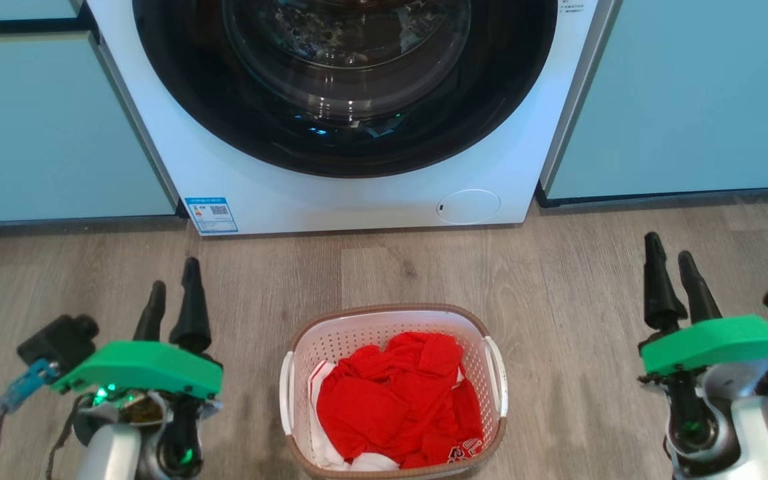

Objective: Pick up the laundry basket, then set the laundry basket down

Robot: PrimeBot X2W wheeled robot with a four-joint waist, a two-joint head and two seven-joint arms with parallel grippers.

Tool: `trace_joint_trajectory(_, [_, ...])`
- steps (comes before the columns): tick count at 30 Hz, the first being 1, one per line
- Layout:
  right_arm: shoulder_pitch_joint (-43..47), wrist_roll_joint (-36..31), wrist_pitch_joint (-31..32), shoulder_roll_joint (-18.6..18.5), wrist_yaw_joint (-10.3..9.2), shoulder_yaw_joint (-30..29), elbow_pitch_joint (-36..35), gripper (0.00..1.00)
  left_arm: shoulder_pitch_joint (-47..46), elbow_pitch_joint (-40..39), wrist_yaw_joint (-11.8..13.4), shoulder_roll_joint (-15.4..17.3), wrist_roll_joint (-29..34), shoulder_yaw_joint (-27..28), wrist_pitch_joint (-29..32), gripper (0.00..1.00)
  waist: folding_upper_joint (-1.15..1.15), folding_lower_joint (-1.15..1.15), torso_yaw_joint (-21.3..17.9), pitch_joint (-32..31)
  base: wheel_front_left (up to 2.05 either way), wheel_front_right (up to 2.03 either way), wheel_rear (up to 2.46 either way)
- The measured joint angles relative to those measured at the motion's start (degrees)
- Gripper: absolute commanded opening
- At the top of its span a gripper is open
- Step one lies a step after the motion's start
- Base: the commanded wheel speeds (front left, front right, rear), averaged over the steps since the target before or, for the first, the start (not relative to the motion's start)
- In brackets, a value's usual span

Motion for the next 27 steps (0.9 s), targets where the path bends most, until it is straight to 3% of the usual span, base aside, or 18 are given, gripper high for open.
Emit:
trace_joint_trajectory(4, [-0.9, -6.2, -0.8, 0.0, 0.00, 2.3, 0.2, 1.00, -0.1, 0.2, 4.0, 2.0, 3.9, -4.1, -0.7, 1.00, 0.00, 0.00, 0.2, -0.2, 0.00, 0.00, 0.00])
trace_joint_trajectory(12, [-0.9, -11.5, -2.3, -0.1, 0.00, 4.5, 3.2, 1.00, -1.8, 3.0, 8.7, 5.8, 10.9, -11.6, -2.1, 1.00, 0.00, 0.00, 0.3, -0.7, 0.00, 0.00, 0.00])
trace_joint_trajectory(21, [-1.1, -15.5, -3.4, -0.3, 0.01, 7.3, 4.6, 1.00, -3.5, 7.9, 9.4, 7.1, 12.9, -17.5, -3.1, 1.00, 0.00, 0.00, 0.3, -1.2, 0.00, 0.00, 0.00])
trace_joint_trajectory(27, [-2.0, -19.6, -4.4, -0.6, 0.01, 9.5, 7.2, 1.00, -4.7, 10.2, 6.3, 7.1, 13.1, -19.3, -4.2, 1.00, 0.00, 0.00, 0.3, -1.5, 0.00, 0.00, 0.00])
